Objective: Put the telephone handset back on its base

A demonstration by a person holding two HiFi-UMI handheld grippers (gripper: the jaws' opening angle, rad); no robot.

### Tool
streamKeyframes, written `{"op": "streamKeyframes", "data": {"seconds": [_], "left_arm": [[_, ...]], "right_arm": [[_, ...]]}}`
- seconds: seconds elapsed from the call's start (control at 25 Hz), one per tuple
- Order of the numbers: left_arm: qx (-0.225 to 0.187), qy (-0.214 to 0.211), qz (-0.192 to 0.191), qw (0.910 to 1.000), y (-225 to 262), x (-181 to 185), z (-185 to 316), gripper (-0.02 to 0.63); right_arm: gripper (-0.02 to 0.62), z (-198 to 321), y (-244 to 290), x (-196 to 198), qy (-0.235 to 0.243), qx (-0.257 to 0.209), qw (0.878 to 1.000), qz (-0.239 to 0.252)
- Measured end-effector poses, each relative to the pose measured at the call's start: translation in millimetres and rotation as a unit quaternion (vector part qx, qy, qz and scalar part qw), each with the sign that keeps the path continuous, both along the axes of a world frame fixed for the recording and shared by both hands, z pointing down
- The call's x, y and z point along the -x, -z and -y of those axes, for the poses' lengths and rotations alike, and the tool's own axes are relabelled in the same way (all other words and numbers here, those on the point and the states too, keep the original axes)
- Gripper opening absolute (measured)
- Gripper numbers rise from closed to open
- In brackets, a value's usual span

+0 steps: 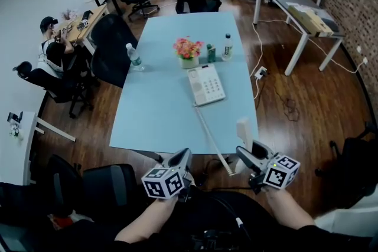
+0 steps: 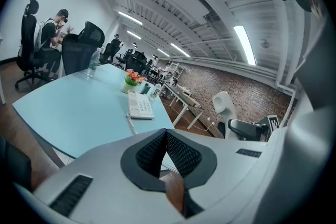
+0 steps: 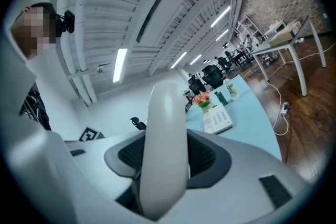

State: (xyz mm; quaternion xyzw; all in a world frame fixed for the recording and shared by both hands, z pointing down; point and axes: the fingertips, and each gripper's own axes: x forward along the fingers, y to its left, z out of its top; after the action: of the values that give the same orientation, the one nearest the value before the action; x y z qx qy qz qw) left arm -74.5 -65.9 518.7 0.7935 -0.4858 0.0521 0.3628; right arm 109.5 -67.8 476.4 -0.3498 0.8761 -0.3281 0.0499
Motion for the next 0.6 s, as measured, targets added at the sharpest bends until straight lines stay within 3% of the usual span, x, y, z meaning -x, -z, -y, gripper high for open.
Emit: {"op": "streamKeyframes", "data": {"seconds": [0.2, 0.6], "left_arm": [[-0.001, -0.009, -0.004, 0.9999, 2, 30, 42, 0.000], [-0.003, -0.036, -0.011, 0.9993, -4, 101, 114, 0.000]], "right_arm": [[0.229, 44, -11, 22, -0.025, 0.020, 0.999, 0.016], [0.229, 110, -12, 85, -0.065, 0.022, 0.997, -0.024]]}}
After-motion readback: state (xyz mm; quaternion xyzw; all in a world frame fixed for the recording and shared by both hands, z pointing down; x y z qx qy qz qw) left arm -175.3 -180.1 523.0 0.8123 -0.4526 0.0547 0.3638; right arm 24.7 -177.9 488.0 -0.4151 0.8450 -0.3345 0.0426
